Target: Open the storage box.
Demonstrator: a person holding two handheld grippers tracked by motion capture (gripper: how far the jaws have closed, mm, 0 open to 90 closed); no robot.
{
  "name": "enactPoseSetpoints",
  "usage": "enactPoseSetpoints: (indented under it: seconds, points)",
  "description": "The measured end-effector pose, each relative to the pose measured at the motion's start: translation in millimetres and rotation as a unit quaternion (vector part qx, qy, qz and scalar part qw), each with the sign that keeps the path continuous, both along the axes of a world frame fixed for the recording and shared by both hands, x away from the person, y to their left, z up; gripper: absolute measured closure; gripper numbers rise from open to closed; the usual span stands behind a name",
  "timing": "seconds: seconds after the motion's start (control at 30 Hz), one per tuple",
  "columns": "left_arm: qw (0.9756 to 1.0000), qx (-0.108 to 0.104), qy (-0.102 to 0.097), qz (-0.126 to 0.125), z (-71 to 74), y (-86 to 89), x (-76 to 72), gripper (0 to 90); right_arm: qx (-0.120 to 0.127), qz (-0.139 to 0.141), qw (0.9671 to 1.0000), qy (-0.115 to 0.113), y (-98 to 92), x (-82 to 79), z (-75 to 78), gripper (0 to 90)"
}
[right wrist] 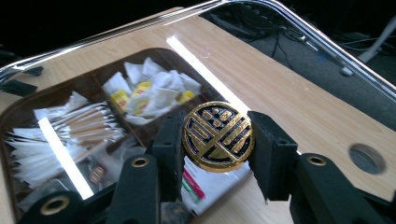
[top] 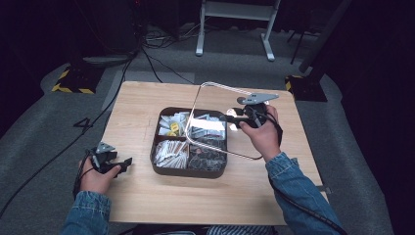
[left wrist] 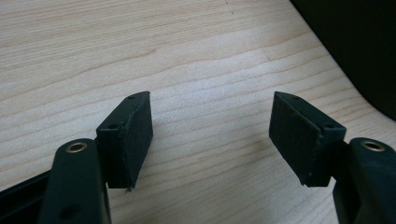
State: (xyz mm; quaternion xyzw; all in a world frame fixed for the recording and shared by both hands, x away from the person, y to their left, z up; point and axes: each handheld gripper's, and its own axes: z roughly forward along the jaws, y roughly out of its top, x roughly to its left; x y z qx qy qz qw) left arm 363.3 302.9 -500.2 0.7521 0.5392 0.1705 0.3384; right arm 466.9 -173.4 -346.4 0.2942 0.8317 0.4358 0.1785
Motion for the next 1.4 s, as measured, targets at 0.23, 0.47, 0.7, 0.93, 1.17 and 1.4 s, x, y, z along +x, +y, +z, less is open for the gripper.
enactPoseSetpoints:
  seconds: [0.23, 0.47, 0.7, 0.93, 1.17, 1.4]
  points:
    - [0.9998, 0.015, -0.013, -0.009, -3.0, -3.2, -0.2, 27.3, -0.003, -0.028, 0.9996, -0.001, -32.4, 3.1, 2.0, 59.0]
    - [0.9991, 0.037, -0.017, -0.012, -4.6, -10.4, -0.4, 21.9, 0.0, -0.06, 0.9982, -0.003, -66.5, 5.3, 0.6, 58.9]
    - [0.9991, 0.038, -0.017, -0.011, -4.6, -11.0, -0.1, 21.7, 0.006, -0.092, 0.9958, 0.003, -101.4, 10.5, -6.4, 58.9]
    - [0.9991, 0.037, -0.017, -0.01, -4.6, -11.1, 0.0, 21.7, 0.003, -0.116, 0.9932, 0.006, -125.1, 17.8, -15.7, 58.9]
    - [0.9992, 0.036, -0.016, -0.011, -4.6, -11.2, -0.1, 21.7, -0.002, -0.129, 0.9915, 0.011, -140.3, 24.1, -28.8, 58.9]
    - [0.9991, 0.038, -0.016, -0.012, -4.3, -11.0, 0.1, 21.7, -0.01, -0.15, 0.9885, 0.019, -150.3, 31.9, -45.4, 58.9]
